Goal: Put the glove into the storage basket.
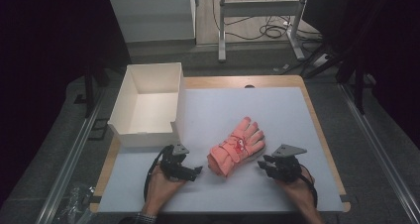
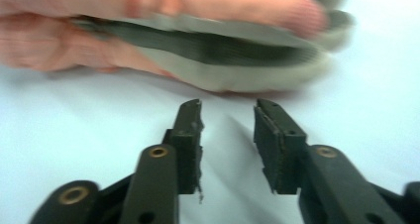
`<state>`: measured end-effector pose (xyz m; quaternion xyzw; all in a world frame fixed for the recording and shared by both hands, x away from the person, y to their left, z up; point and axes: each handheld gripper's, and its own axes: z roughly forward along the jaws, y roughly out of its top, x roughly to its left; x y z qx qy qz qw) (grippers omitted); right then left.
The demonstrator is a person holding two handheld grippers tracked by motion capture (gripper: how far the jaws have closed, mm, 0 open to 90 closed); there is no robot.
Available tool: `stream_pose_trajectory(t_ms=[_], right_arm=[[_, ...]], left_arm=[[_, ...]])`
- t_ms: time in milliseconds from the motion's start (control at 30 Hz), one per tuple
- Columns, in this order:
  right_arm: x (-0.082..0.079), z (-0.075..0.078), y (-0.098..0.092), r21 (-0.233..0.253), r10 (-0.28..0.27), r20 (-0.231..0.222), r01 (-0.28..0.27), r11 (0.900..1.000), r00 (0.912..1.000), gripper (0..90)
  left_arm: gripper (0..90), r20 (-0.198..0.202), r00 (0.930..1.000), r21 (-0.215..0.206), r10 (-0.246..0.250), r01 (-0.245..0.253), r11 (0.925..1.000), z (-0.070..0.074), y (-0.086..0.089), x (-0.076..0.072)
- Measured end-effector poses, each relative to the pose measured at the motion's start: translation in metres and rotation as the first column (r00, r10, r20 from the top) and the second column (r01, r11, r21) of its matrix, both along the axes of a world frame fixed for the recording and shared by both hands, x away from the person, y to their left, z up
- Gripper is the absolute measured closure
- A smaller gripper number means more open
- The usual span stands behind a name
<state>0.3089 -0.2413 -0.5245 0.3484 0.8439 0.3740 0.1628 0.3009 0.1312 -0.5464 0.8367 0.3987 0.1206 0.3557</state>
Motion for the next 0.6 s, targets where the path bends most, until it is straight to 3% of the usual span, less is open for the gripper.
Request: stream_pose_trajectory(t_ms=[300, 433, 500, 600], right_arm=[[0.016, -0.001, -0.024, -0.033, -0.108, 0.038, 0.110, 0.993, 0.9934, 39.6], [0.022, -0.003, -0.031, -0.052, -0.140, 0.049, 0.142, 0.988, 0.9890, 31.0], [0.026, -0.005, -0.034, -0.036, -0.150, 0.015, 0.150, 0.988, 0.9886, 27.0], [0.026, -0.005, -0.033, -0.039, -0.147, 0.013, 0.147, 0.988, 0.9891, 26.1]], left_arm=[[0.0, -0.010, 0.9974, -0.070, -0.071, 0.070, 0.9951, 0.020, 0.000, -0.007], [0.0, -0.014, 0.9927, -0.067, -0.120, 0.119, 0.9907, 0.030, -0.008, -0.009], [0.0, -0.014, 0.9903, -0.078, -0.138, 0.137, 0.9876, 0.038, -0.011, -0.009], [0.0, -0.012, 0.9863, -0.096, -0.165, 0.163, 0.9819, 0.050, -0.018, -0.008]])
